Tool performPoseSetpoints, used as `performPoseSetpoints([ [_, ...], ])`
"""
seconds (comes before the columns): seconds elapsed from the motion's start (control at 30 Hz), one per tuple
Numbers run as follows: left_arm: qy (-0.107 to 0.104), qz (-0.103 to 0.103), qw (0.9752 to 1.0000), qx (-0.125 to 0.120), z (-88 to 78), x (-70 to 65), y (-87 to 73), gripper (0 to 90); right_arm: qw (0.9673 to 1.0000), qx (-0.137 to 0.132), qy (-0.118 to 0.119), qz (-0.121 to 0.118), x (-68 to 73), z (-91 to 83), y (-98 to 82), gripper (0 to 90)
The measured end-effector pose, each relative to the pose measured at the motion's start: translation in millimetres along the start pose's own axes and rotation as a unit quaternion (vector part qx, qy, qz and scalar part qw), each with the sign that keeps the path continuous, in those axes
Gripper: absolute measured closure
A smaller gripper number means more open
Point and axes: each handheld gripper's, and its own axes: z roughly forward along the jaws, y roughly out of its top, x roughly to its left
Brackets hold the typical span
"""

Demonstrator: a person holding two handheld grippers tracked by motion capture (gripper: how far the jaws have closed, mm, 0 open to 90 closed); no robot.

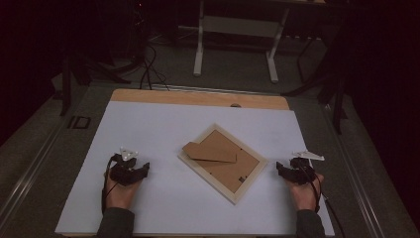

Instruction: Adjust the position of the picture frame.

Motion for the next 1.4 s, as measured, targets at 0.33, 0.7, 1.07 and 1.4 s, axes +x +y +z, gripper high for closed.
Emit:
performPoseSetpoints([
  [0.33,-0.043,0.026,0.9986,-0.013,-11.3,-4.7,3.2,50.1,0.9985,0.007,0.035,-0.04,17.7,-2.0,4.9,47.1],
  [0.7,-0.092,0.065,0.9936,-0.003,-12.0,-12.2,18.0,64.0,0.9931,-0.005,0.082,-0.084,32.2,-8.7,10.0,79.8],
  [1.07,-0.114,0.094,0.9889,-0.016,-8.7,-18.8,51.8,90.0,0.987,0.013,0.09,-0.133,51.5,-15.4,12.8,90.0],
  [1.4,-0.128,0.109,0.9857,-0.014,18.5,-22.4,72.2,90.0,0.9861,0.029,0.1,-0.129,61.3,-13.8,-2.7,90.0],
])
